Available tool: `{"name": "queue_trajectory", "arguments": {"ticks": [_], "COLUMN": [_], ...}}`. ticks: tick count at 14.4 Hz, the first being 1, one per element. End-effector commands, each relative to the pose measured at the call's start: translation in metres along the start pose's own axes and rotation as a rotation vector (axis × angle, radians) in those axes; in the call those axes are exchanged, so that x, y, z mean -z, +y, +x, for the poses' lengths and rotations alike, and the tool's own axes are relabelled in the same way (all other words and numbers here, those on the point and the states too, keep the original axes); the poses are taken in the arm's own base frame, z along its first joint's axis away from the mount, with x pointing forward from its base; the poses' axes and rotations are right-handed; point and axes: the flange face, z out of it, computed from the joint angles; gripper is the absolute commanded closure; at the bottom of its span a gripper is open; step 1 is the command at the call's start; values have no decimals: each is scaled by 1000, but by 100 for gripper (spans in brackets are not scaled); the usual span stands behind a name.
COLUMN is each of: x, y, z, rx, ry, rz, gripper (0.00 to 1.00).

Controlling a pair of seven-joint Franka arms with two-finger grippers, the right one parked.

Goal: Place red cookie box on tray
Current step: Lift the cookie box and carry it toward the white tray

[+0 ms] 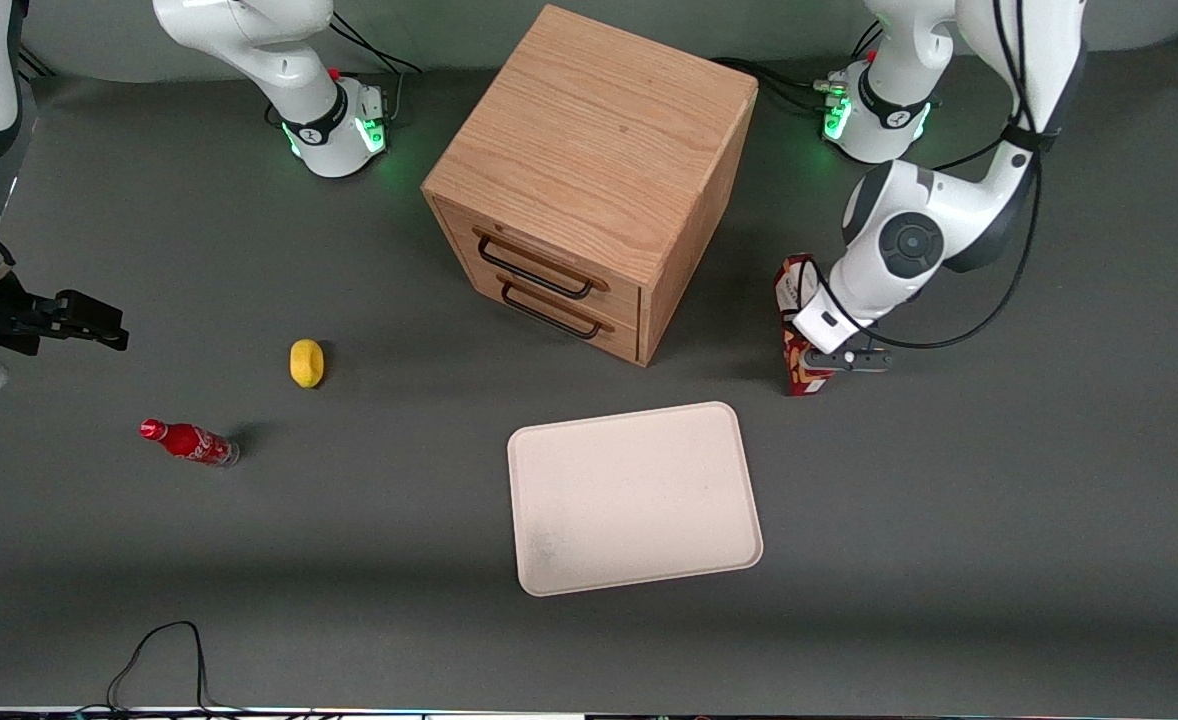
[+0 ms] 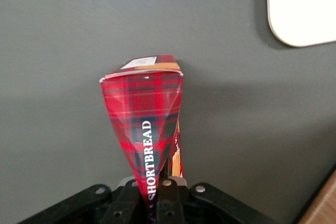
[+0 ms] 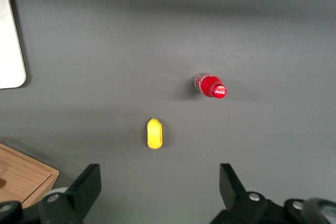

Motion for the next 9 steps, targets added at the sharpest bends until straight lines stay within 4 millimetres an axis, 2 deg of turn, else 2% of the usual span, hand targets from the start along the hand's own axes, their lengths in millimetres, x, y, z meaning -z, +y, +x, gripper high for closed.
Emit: {"name": "queue_trajectory", "arguments": {"ticks": [1,6,7,8,9], "x": [90,253,277,293,301], "y": [-12,-37,-41,-45,-55], "z": [14,30,29,29,30], "rx": [16,62,55,42,47], "ry": [-25,-40,-34,-24,-18], "rz": [25,20,16,11,9], "gripper": [100,100,100,100,100]}}
